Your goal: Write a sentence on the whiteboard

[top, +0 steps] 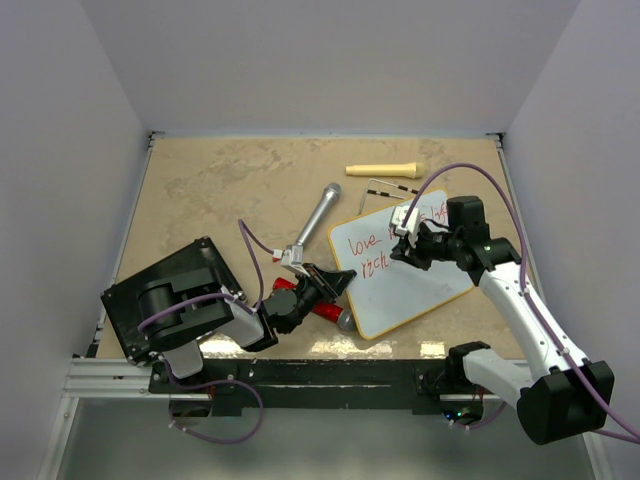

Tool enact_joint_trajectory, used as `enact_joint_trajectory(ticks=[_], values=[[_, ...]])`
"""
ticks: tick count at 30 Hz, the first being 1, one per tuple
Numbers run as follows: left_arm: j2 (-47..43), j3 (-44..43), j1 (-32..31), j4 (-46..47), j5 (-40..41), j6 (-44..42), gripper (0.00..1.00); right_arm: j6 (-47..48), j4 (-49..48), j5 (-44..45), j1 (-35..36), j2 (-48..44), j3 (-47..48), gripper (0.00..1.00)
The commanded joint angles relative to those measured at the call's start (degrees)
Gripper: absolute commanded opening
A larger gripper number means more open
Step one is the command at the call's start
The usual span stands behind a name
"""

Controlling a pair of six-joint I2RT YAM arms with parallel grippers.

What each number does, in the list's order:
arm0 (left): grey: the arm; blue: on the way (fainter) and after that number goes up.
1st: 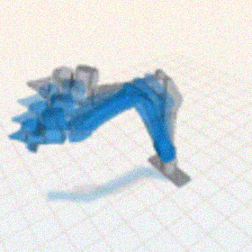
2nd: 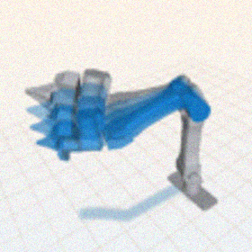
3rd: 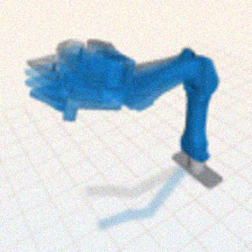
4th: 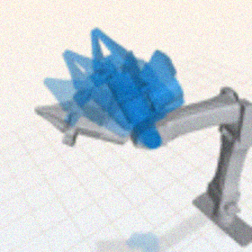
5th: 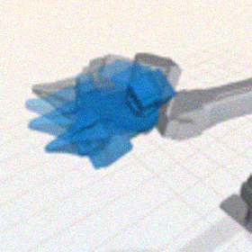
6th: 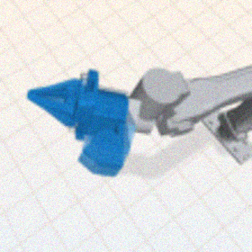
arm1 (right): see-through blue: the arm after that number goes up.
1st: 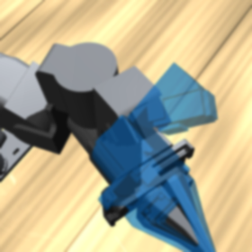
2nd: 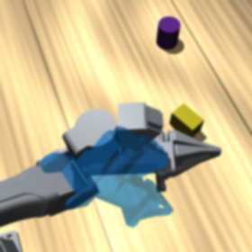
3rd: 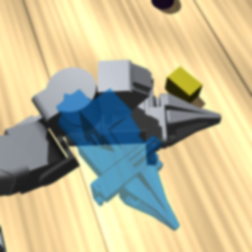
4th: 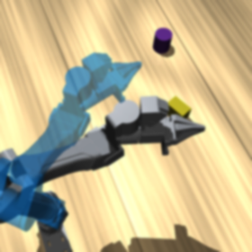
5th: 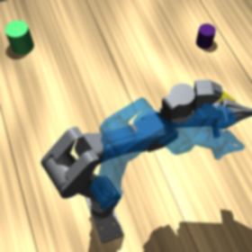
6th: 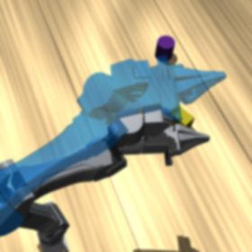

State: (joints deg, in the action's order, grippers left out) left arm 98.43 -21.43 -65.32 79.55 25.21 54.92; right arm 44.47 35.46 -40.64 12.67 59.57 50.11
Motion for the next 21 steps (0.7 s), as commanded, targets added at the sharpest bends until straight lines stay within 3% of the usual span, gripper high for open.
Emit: enact_joint_trajectory(ticks=[1, 21], values=[[0.2, 0.2, -0.2, 0.3, -1.0, -7.2, 0.0, -0.1, -1.7, -1.1, -0.2, -0.6, -0.7, 0.0], [0.4, -0.2, -0.2, 0.3, -1.6, -7.3, 0.0, -2.3, -3.2, 1.4, 0.6, 1.2, -0.1, 0.0]])
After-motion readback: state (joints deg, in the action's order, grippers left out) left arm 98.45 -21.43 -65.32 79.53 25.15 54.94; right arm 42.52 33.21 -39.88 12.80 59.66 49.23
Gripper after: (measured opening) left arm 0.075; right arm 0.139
